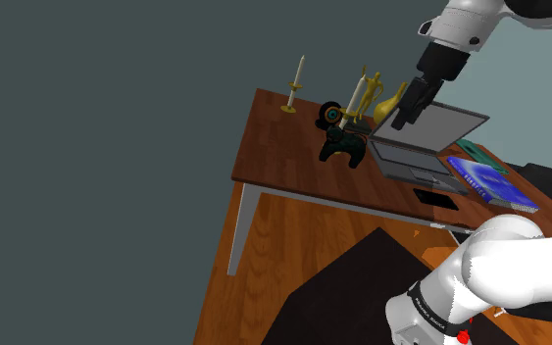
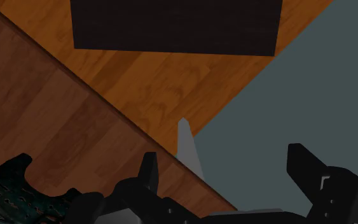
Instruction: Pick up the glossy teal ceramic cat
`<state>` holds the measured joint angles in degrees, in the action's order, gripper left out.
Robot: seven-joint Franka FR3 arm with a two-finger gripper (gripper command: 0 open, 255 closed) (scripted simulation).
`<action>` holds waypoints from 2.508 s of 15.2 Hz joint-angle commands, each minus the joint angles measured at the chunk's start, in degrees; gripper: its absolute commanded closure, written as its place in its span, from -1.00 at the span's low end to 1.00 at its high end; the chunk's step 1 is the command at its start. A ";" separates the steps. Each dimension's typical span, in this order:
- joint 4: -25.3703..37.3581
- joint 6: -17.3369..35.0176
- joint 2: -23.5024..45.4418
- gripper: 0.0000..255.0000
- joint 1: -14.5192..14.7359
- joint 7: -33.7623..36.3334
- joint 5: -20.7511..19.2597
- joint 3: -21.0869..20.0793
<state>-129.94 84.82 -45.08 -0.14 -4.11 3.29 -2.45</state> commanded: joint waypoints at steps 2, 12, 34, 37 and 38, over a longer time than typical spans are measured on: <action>-0.94 1.10 0.21 -1.00 -0.08 -1.87 -1.07 0.97; -6.16 13.98 7.00 -1.00 -1.23 -19.47 -11.10 10.93; 11.27 42.61 46.78 -1.00 -1.94 -57.42 -11.84 28.68; 16.65 44.70 53.65 -1.00 -3.18 -63.14 -8.59 29.00; 18.29 45.14 55.57 -1.00 -3.69 -64.67 -7.67 28.90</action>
<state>-113.74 129.11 7.76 -3.22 -66.57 -5.75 26.38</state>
